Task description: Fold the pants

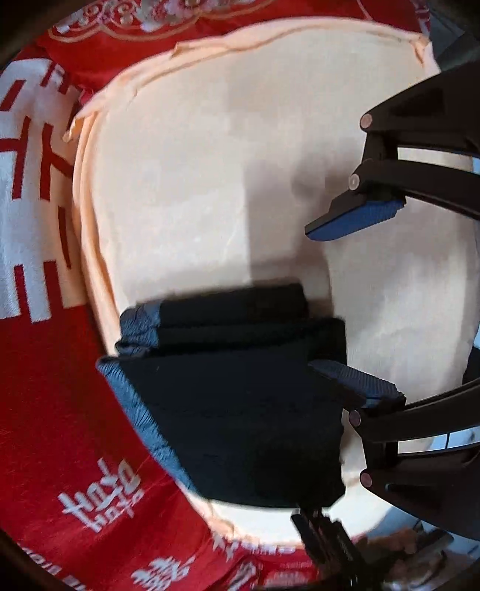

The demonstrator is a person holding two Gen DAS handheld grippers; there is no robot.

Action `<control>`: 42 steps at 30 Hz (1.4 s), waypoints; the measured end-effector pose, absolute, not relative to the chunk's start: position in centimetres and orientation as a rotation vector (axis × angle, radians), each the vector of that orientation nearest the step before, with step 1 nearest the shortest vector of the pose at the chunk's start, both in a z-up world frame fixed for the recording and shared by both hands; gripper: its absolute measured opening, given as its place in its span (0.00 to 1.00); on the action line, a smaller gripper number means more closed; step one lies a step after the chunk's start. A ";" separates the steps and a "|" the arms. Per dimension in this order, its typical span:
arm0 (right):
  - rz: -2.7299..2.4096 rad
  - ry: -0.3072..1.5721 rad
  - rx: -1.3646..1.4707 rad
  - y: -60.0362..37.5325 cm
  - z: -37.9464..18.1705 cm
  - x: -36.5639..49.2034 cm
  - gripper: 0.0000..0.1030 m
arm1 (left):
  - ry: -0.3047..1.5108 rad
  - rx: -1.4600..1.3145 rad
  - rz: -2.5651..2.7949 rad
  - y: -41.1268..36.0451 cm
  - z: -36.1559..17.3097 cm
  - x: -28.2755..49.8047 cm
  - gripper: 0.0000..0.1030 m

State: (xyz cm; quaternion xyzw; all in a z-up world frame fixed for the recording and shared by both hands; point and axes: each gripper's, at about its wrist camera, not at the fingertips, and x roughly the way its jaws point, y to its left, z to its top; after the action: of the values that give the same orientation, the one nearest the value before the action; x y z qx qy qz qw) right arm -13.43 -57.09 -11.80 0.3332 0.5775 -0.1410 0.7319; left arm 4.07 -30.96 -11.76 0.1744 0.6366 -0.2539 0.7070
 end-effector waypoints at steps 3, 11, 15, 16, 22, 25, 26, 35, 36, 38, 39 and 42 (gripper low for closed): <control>-0.259 1.228 0.786 -57.8 -11.4 -13.1 0.78 | 1.413 0.371 -0.560 -30.7 -11.8 5.3 0.78; -0.186 1.204 0.902 -60.3 -13.4 -12.0 0.78 | 1.421 0.241 -0.589 -30.0 -11.4 9.2 1.00; -0.136 1.195 0.975 -61.5 -14.7 -11.3 0.80 | 1.449 0.214 -0.600 -30.3 -12.7 11.0 1.00; -0.124 1.191 0.988 -61.8 -15.0 -11.1 0.80 | 1.470 0.195 -0.606 -30.4 -13.3 11.5 1.00; 0.019 1.178 1.078 -62.9 -17.1 -10.0 0.81 | 1.580 0.093 -0.709 -30.7 -16.1 13.2 1.00; 0.078 1.179 1.115 -63.4 -18.7 -9.6 0.82 | 1.627 0.043 -0.766 -30.7 -17.5 13.7 1.00; 0.106 1.175 1.125 -63.4 -19.2 -9.3 0.82 | 1.633 0.038 -0.775 -30.8 -17.9 13.7 1.00; 0.188 1.172 1.075 -61.5 -20.4 -5.6 0.84 | 1.703 -0.040 -0.804 -31.9 -20.4 13.7 1.00; 0.177 1.184 1.078 -61.5 -20.4 -5.5 0.84 | 1.718 -0.053 -0.792 -31.8 -20.6 13.7 1.00; 0.141 1.209 1.100 -61.4 -20.4 -5.2 0.82 | 1.748 -0.089 -0.759 -31.3 -20.7 13.6 1.00; 0.125 1.220 1.103 -61.4 -20.3 -5.1 0.79 | 1.745 -0.094 -0.747 -31.1 -20.6 13.5 1.00; 0.112 1.241 1.098 -61.1 -19.8 -5.0 0.62 | 1.657 -0.081 -0.749 -31.0 -19.1 12.6 0.84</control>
State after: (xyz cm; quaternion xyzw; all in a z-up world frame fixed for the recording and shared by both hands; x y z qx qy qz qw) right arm -4.97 -61.11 -19.83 0.4882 0.5516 0.0496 0.6745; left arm 12.59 -31.03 -19.11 -0.0353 0.7189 -0.3247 0.6136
